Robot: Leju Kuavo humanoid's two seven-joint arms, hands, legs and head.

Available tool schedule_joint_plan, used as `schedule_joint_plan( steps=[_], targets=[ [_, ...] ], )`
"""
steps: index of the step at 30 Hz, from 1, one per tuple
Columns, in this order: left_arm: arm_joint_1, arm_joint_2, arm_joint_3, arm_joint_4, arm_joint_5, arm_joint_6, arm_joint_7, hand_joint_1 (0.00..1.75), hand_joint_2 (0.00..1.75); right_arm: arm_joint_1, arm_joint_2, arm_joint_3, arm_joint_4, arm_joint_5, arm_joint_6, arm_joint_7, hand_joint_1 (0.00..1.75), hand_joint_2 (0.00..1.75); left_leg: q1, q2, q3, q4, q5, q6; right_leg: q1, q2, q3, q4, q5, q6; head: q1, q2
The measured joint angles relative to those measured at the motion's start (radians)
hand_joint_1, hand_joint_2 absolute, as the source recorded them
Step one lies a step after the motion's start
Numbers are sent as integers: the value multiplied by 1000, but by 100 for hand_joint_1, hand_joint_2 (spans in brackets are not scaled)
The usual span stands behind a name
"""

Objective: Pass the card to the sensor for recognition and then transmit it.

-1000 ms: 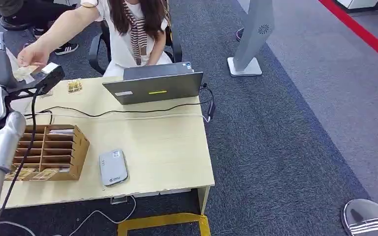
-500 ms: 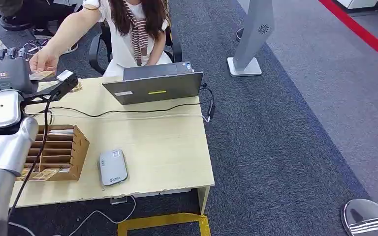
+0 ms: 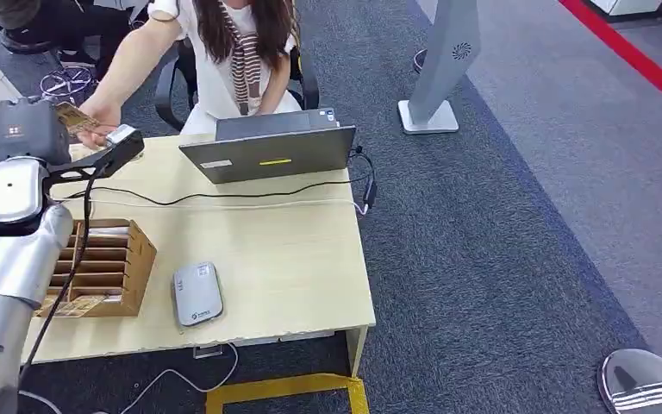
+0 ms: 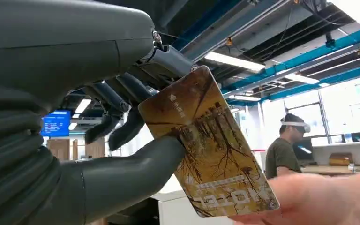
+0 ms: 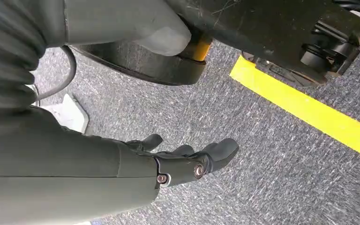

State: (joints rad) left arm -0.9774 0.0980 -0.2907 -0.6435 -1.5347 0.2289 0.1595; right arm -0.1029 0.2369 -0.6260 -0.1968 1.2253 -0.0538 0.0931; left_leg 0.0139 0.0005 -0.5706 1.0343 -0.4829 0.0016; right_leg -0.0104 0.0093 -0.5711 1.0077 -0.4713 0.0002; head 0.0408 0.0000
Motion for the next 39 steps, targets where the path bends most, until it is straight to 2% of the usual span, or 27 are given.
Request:
schedule_joint_plan(
  steps=[8, 11, 13, 17, 20, 29, 39],
  targets=[
    [81, -5, 0, -106, 26, 36, -83, 175, 175, 1, 0, 0, 0, -13, -2, 0, 0, 175, 0, 0, 0, 0, 0, 0, 0, 0, 0, 0, 0, 0, 0, 0],
    [165, -12, 0, -227, 90, 65, -143, 175, 175, 1, 0, -2, 0, -29, -5, 0, 0, 175, 0, 0, 0, 0, 0, 0, 0, 0, 0, 0, 0, 0, 0, 0],
    [256, -16, -13, -345, 125, 71, -162, 175, 175, 3, 0, -8, 0, -41, -9, 1, 0, 175, -1, 0, 0, 0, -1, 1, 0, 0, 0, 0, -1, 0, 0, 0],
    [428, -21, -64, -532, 147, 62, -163, 175, 175, 5, 3, -19, 0, -53, -18, 1, 0, 175, -1, 0, 0, 0, -2, 1, 0, 0, 0, -1, -2, 1, 0, 0],
    [489, -20, -81, -602, 153, 57, -158, 175, 175, 5, 5, -27, 0, -53, -18, 1, 0, 175, -1, 0, -1, 0, -2, 1, 0, 0, -1, -1, -2, 1, 0, 0],
    [601, -19, -114, -681, 170, -19, -155, 175, 175, 6, 6, -42, 0, -69, -24, 1, 0, 175, 0, 0, 0, 0, -2, 1, 0, 0, 0, -1, -1, 1, 0, 0],
    [641, -14, -136, -682, 174, -31, -150, 175, 175, 6, 6, -51, 0, -69, -24, 1, 0, 175, 0, 0, -1, 0, -2, 1, 0, 0, -1, -1, -2, 1, 0, 0]
  ],
)
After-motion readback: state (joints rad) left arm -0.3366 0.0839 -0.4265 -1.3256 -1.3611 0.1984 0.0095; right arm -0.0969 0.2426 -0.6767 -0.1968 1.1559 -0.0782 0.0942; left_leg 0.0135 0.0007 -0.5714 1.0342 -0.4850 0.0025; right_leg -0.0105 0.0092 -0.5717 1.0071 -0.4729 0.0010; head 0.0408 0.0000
